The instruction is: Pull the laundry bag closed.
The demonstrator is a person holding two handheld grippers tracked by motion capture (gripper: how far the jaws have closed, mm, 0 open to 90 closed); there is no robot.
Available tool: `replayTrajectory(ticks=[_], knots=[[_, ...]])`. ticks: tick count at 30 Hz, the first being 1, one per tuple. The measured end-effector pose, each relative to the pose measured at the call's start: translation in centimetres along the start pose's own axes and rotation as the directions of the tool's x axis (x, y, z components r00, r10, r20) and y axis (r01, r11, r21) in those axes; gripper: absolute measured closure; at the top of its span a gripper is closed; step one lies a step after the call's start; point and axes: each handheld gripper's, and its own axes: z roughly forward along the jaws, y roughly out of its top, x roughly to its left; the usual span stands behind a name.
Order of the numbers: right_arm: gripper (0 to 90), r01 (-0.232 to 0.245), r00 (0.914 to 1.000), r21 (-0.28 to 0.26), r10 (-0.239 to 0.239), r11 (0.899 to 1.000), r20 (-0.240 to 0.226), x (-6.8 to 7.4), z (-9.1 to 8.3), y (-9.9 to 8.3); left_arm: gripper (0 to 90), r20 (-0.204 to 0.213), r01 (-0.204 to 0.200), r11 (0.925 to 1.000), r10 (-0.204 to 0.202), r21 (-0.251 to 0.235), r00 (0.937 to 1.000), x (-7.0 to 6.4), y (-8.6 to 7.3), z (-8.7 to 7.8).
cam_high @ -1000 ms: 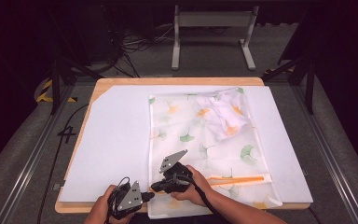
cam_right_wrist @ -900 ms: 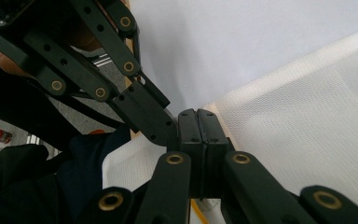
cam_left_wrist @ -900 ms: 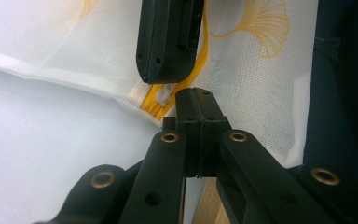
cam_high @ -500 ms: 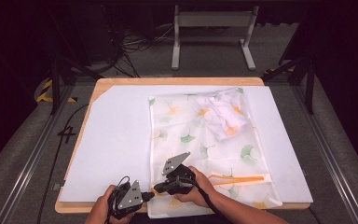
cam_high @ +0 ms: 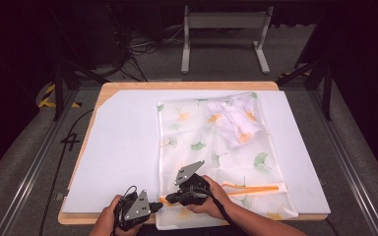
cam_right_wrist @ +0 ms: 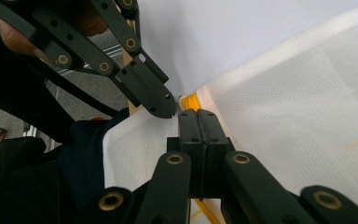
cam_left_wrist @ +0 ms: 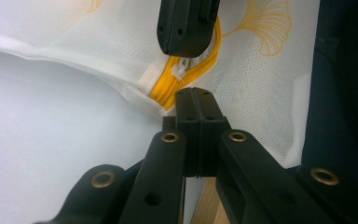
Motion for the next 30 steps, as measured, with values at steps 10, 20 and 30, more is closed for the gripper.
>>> replayTrajectory(ticks=[10, 20, 30], knots=[[90.0, 0.011, 0.9998, 0.007, -0.011, 1.000, 0.014, 0.0, -0.7, -0.3, 90.0, 0.005, 0.008, 0.9999, -0.008, -0.008, 1.0000, 0.1, 0.0, 0.0], [90.0, 0.002, 0.9982, 0.015, -0.003, 1.000, 0.059, -0.5, -2.2, -1.4, 90.0, 0.021, 0.028, 0.9995, -0.028, -0.014, 0.9994, 0.3, -0.1, 0.0], [90.0, -0.023, 0.9968, 0.013, 0.022, 1.000, 0.077, -1.1, -3.3, -2.5, 90.0, 0.019, 0.032, 0.9994, -0.032, -0.014, 0.9993, 0.3, -0.1, 0.0]])
